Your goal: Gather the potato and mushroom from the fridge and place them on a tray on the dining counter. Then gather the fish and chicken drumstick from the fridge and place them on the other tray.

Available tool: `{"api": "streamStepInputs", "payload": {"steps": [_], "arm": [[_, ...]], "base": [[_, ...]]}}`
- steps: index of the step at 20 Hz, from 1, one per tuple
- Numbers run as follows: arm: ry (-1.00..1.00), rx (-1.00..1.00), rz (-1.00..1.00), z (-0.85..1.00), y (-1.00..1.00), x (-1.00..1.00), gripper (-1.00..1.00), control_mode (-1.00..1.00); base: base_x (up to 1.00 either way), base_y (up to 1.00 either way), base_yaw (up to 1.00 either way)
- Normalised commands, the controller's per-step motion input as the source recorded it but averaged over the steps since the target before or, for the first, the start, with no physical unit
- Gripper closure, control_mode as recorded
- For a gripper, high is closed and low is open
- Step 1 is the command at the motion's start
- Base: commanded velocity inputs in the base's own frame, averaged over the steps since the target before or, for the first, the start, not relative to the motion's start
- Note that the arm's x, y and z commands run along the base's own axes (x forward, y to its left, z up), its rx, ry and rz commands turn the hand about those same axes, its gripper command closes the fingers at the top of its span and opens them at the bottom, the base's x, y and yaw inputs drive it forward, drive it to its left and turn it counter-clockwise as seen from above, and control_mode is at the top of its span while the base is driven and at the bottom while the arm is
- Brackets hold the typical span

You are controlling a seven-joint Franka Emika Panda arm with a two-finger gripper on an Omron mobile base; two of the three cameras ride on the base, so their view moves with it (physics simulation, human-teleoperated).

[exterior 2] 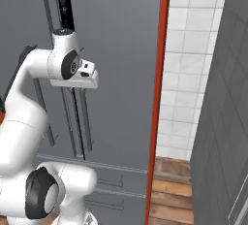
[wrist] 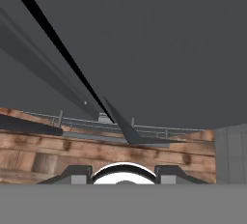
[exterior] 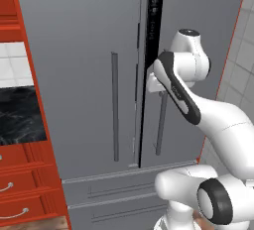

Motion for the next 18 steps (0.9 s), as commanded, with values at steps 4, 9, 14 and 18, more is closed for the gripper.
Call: {"api": "streamStepInputs", "payload": {"steps": [4,9,14,18], "arm": [[0.0,0.0,0.0,0.0,0.0,0.0,-1.0,1.0],[0.0,0.0,0.0,0.0,0.0,0.0,-1.0,1.0],[0.0,0.0,0.0,0.0,0.0,0.0,-1.0,1.0],[0.0,0.0,0.0,0.0,0.0,0.0,-1.0,1.0]], "base": [[-0.03,0.0,0.0],[-0.7,0.21,0.0],[-0.6,0.51,-0.02],[-0.07,0.16,-0.02]]}}
